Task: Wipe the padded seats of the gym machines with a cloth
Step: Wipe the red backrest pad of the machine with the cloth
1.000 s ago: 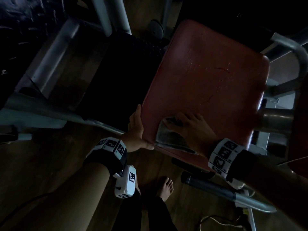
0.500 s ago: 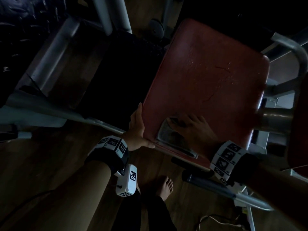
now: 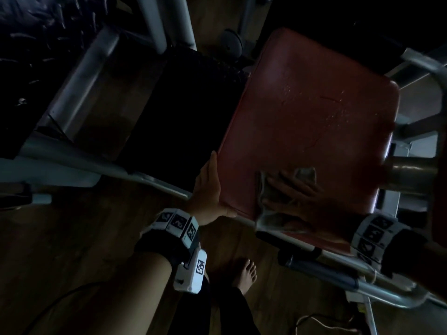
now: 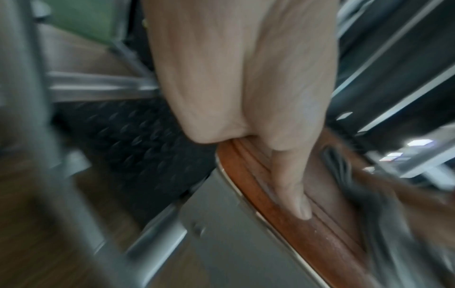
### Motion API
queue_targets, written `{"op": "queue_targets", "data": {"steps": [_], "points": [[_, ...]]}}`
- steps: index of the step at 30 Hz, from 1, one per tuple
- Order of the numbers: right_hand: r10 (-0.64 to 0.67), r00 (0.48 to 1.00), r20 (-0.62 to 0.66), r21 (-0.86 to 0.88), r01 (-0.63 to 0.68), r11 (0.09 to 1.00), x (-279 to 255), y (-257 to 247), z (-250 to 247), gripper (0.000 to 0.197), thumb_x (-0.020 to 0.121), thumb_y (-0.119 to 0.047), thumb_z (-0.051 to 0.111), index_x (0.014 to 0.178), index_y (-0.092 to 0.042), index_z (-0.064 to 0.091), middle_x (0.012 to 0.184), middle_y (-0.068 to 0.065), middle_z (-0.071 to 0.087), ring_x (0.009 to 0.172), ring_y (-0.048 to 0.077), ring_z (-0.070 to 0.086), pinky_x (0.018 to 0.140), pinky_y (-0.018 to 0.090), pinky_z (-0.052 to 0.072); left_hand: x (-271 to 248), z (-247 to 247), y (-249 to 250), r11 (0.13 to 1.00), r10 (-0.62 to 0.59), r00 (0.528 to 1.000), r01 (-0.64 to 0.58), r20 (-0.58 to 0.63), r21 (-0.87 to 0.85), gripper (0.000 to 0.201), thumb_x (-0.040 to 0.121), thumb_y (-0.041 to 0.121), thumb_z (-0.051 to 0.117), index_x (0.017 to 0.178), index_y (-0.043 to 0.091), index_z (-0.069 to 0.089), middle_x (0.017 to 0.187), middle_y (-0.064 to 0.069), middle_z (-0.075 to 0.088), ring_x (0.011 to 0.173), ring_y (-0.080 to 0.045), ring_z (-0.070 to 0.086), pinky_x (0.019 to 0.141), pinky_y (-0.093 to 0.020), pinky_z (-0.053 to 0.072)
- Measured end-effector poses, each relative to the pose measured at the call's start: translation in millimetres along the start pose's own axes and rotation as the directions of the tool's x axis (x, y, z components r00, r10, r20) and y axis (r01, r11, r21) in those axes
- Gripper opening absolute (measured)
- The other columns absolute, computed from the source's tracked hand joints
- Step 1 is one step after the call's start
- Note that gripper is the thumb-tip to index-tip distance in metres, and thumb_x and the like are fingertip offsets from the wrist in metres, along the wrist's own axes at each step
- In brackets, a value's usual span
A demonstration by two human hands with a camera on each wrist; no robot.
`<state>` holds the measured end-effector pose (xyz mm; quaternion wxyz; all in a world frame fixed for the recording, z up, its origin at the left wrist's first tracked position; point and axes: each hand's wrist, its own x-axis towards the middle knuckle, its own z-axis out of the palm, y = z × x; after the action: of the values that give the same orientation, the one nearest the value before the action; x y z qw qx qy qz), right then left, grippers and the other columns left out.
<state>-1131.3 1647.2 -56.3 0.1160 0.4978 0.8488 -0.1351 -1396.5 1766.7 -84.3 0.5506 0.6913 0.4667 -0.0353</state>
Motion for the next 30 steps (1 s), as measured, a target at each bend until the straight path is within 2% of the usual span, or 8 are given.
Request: {"op": "queue_targets", "data": {"steps": [3,7,10,14,18,22,25,30], "points": [[-0.128,0.992,-0.005,-0.066,0.127,0.990,4.1,-0.9,7.5,0.064,0.094,-0.061,0.041,0.150,-0.036,0.026,0.161,0.009,0.013,0.147,0.038,0.010,0.115,0.053,0.022,-2.4,-7.2,-7.0,0.998,0.057,0.998,-0.057,0.007,-0.031,0.137,0.065,0.034,0.086,0.149,0.033,-0.022,0.156,0.012,0.000,0.143,-0.011,0.003,0.118,-0.043,0.015],[-0.184,0.982,-0.029,-0.059,0.182,0.981,36.4,-4.9,3.8,0.067,0.093,-0.064,0.042,0.151,-0.039,0.021,0.162,0.008,0.010,0.147,0.038,0.009,0.114,0.057,0.023,-2.7,-21.7,-13.3,0.930,0.154,0.963,-0.217,-0.221,-0.296,0.071,0.084,0.022,0.071,0.143,0.024,0.033,0.122,0.019,0.045,0.110,0.018,0.044,0.092,-0.005,0.036],[-0.204,0.979,-0.008,-0.060,0.203,0.977,65.3,-6.3,-3.4,0.063,0.095,-0.064,0.036,0.151,-0.041,0.020,0.162,0.006,0.007,0.148,0.036,0.004,0.116,0.057,0.017,1.2,-24.4,-19.1,0.914,0.075,0.937,-0.202,-0.342,-0.353,0.026,0.092,0.037,0.054,0.114,0.026,0.060,0.107,0.008,0.063,0.102,0.002,0.061,0.082,-0.012,0.045],[-0.209,0.978,0.022,-0.054,0.209,0.976,97.6,-1.8,-13.1,0.062,0.094,-0.067,0.034,0.150,-0.044,0.020,0.162,0.003,0.003,0.148,0.035,-0.002,0.117,0.057,0.012,7.3,-24.4,-21.3,0.891,0.022,0.920,-0.196,-0.392,-0.410,0.035,0.091,0.051,0.045,0.101,0.023,0.065,0.092,0.002,0.066,0.089,-0.009,0.064,0.077,-0.028,0.050],[-0.220,0.975,0.025,-0.066,0.221,0.973,117.9,13.6,-25.7,0.064,0.092,-0.068,0.034,0.150,-0.046,0.017,0.163,0.001,-0.002,0.148,0.033,-0.008,0.119,0.053,0.003,12.8,-30.2,-16.3,0.862,-0.041,0.921,-0.163,-0.388,-0.480,0.024,0.093,0.042,0.044,0.106,0.032,0.061,0.094,0.013,0.068,0.086,-0.001,0.066,0.075,-0.022,0.052],[-0.154,0.987,0.041,-0.080,0.156,0.984,128.8,47.3,-31.5,0.068,0.090,-0.071,0.032,0.150,-0.045,0.013,0.162,0.001,-0.006,0.148,0.033,-0.011,0.119,0.053,-0.001,15.1,-38.0,-12.6,0.839,-0.086,0.934,-0.120,-0.347,-0.531,0.014,0.094,0.036,0.053,0.107,0.040,0.057,0.094,0.014,0.068,0.086,-0.003,0.067,0.075,-0.033,0.056],[-0.030,0.998,0.048,-0.128,0.036,0.991,136.0,83.9,-36.7,0.070,0.090,-0.073,0.026,0.151,-0.043,0.011,0.162,0.002,-0.010,0.147,0.033,-0.012,0.118,0.055,0.001,14.7,-42.3,-12.0,0.880,-0.032,0.950,-0.121,-0.312,-0.459,0.024,0.093,0.017,0.062,0.104,0.039,0.060,0.097,0.013,0.068,0.091,0.001,0.064,0.076,-0.021,0.054],[0.201,0.979,-0.019,-0.100,-0.202,0.974,151.9,150.1,-48.8,0.074,0.091,-0.069,0.023,0.153,-0.036,0.001,0.161,0.006,-0.013,0.147,0.035,-0.012,0.115,0.062,0.009,16.4,-43.7,-6.3,0.930,0.038,0.938,-0.159,-0.344,-0.332,0.027,0.086,0.012,0.069,0.109,0.025,0.065,0.104,0.012,0.064,0.093,0.003,0.062,0.074,-0.009,0.048]]}}
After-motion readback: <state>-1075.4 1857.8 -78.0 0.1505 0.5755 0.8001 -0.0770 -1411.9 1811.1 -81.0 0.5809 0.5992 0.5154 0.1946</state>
